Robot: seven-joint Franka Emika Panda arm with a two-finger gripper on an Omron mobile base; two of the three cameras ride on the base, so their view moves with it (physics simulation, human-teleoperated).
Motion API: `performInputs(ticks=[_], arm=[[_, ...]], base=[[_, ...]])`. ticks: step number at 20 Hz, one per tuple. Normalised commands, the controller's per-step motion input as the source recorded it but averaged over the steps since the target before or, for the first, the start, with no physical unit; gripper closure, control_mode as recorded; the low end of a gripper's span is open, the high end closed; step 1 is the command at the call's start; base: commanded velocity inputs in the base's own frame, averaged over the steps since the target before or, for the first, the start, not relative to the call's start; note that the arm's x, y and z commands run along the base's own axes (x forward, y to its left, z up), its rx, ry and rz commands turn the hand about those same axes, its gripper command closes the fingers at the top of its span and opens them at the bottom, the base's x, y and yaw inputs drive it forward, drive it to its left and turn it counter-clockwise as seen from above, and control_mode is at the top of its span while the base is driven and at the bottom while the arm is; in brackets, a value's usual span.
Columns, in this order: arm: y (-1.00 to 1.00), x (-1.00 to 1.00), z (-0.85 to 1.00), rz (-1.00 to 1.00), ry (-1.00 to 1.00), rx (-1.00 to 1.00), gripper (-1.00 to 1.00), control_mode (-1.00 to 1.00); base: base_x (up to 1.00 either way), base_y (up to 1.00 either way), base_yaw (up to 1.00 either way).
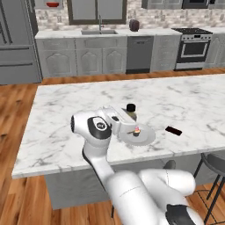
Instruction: Take the cinnamon bottle from the cabinet and place it on the dining table, next to the plate with the cupcake. Then take the chocolate from the dining counter and place it on the cupcake plate.
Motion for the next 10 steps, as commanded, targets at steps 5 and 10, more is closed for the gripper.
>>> performInputs(ticks=[5,10], arm=[[0.09,0.29,-0.26,-0.22,-0.01,0.04,1.0,-1.0],[0.02,0.24,-0.31,-0.06,-0.09,0.03,1.0,-1.0]], base=[[0.0,0.0,0.0],[0.0,0.0,0.0]])
